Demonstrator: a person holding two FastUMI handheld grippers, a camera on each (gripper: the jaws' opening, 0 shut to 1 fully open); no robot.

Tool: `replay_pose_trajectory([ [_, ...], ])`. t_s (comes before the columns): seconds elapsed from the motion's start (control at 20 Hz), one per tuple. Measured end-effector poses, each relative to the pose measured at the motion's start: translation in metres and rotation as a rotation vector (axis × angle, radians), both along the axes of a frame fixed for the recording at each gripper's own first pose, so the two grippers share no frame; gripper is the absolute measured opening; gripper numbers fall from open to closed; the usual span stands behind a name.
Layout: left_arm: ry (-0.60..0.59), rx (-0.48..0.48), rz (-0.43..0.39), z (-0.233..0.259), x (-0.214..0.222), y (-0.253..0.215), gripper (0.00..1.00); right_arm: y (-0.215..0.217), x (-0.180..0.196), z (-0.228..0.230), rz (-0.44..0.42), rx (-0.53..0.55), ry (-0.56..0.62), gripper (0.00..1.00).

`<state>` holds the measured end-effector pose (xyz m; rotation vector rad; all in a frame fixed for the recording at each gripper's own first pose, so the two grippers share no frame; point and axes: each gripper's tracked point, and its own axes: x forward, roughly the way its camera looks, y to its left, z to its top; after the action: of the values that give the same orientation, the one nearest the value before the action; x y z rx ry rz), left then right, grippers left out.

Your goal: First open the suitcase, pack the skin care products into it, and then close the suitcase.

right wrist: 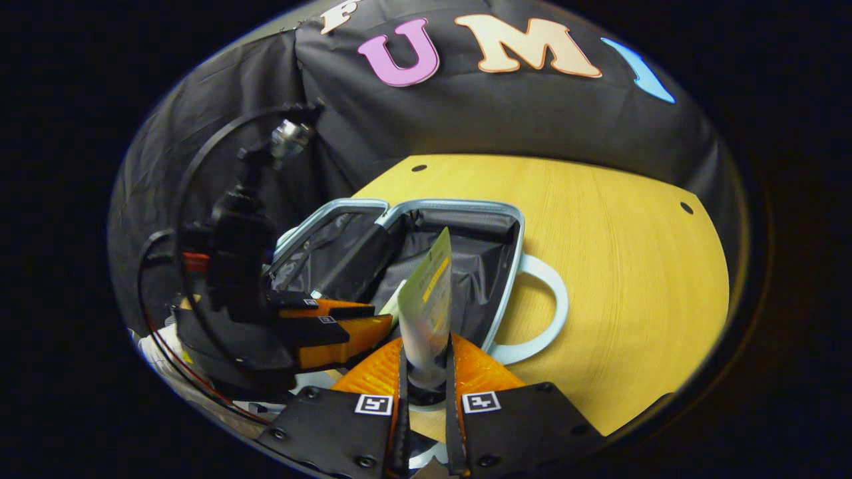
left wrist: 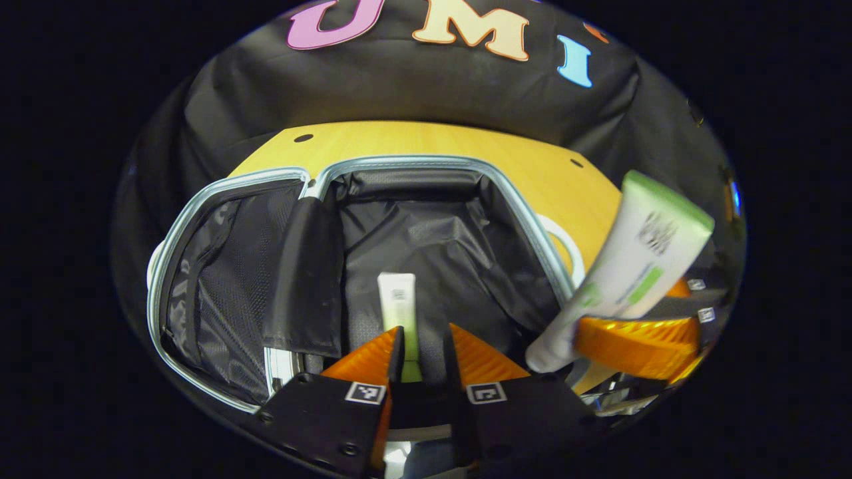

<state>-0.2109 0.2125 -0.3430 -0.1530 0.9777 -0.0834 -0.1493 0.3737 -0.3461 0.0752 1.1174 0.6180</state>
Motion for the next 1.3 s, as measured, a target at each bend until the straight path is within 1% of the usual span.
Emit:
replay_pose_trajectory([
  [0.1,-0.062,-0.014,-0.009,0.017,0.009,0.006,0.53,0.002,-0.008,-0.014,-0.009,-0.026,0.035,0.23],
  [0.15,-0.089,-0.021,-0.01,0.024,0.012,0.008,0.67,0.005,-0.01,-0.019,-0.015,-0.04,0.051,0.23],
  [0.2,-0.12,-0.023,-0.001,0.032,0.016,0.015,0.67,0.007,-0.011,-0.024,-0.023,-0.056,0.066,0.23],
  [0.3,-0.169,-0.027,0.026,0.048,0.022,0.031,0.7,0.009,-0.012,-0.034,-0.041,-0.079,0.089,0.23],
  [0.45,-0.209,-0.012,0.059,0.06,0.027,0.061,0.71,0.012,-0.009,-0.035,-0.06,-0.088,0.092,0.22],
  [0.6,-0.234,0.058,0.113,0.067,0.032,0.113,0.72,0.019,-0.005,-0.036,-0.061,-0.098,0.069,0.28],
  [0.65,-0.242,0.076,0.142,0.07,0.033,0.131,0.71,0.024,-0.003,-0.036,-0.059,-0.091,0.06,0.34],
  [0.7,-0.249,0.086,0.175,0.074,0.034,0.147,0.72,0.026,0.0,-0.033,-0.058,-0.083,0.041,0.3],
  [0.8,-0.258,0.098,0.239,0.078,0.033,0.181,0.77,0.028,0.009,-0.026,-0.065,-0.069,-0.003,0.31],
  [0.85,-0.259,0.107,0.266,0.078,0.031,0.194,0.78,0.032,0.014,-0.023,-0.07,-0.053,-0.027,0.27],
  [0.9,-0.26,0.122,0.289,0.08,0.029,0.21,0.78,0.036,0.02,-0.015,-0.076,-0.027,-0.053,0.34],
  [1.05,-0.26,0.17,0.354,0.086,0.023,0.255,0.78,0.041,0.042,0.004,-0.107,0.023,-0.139,1.0],
  [1.1,-0.265,0.186,0.371,0.088,0.023,0.269,0.79,0.041,0.052,0.012,-0.12,0.034,-0.178,1.0],
  [1.15,-0.262,0.208,0.387,0.088,0.019,0.282,0.8,0.04,0.058,0.02,-0.128,0.046,-0.207,0.92],
  [1.2,-0.256,0.231,0.402,0.087,0.017,0.298,0.81,0.038,0.065,0.027,-0.135,0.052,-0.225,0.98],
  [1.3,-0.232,0.261,0.429,0.079,0.011,0.325,0.81,0.031,0.076,0.035,-0.152,0.049,-0.251,0.98],
])
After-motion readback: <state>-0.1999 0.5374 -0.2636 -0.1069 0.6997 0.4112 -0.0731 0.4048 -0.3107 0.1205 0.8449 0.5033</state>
